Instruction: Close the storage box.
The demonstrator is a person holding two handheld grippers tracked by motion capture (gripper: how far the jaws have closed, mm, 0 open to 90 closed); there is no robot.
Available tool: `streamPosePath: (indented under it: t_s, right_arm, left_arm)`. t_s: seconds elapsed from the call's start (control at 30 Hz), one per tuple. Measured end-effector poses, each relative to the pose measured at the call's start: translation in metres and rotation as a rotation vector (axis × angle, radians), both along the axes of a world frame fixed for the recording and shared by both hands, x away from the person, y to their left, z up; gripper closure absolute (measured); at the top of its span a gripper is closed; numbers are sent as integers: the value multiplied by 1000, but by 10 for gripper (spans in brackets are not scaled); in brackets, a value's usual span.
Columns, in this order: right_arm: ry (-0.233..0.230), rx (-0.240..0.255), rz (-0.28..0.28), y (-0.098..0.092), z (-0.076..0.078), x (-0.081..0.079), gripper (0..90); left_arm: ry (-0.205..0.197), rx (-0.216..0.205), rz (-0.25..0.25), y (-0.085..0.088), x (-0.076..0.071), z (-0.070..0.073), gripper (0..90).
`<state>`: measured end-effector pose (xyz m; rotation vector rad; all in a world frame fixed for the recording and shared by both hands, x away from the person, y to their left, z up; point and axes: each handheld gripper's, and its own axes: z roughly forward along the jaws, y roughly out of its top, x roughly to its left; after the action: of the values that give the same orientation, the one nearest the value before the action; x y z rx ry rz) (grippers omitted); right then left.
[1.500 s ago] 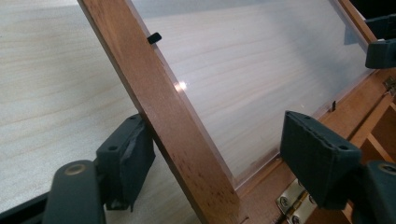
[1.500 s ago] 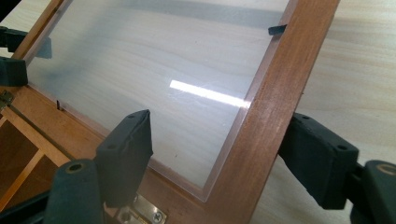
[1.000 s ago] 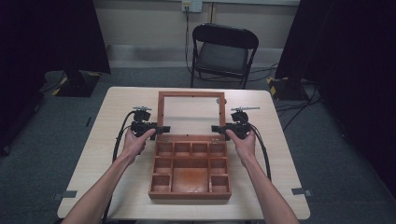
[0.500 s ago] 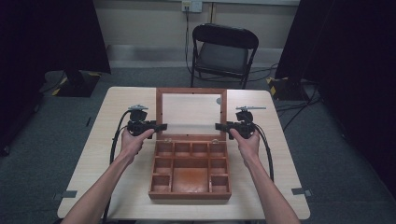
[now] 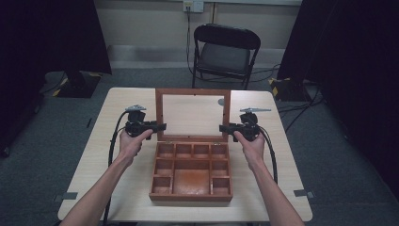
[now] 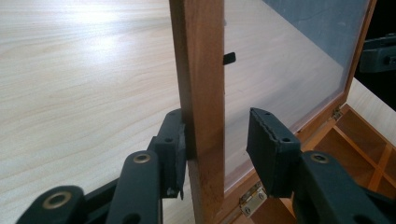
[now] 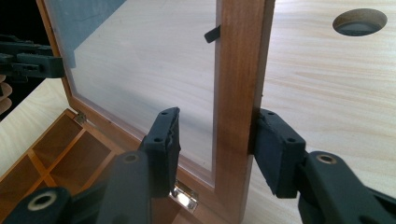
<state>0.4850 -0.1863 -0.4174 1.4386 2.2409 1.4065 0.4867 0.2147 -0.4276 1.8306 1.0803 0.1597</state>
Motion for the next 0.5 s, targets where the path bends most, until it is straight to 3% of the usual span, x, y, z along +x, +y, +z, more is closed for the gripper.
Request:
streamPosePath:
  t_s: [0.5]
  right_arm:
    - [-25,0,2,-1,8,-18,555]
  left_arm:
    - [-41,-1,-44,3,-17,10,595]
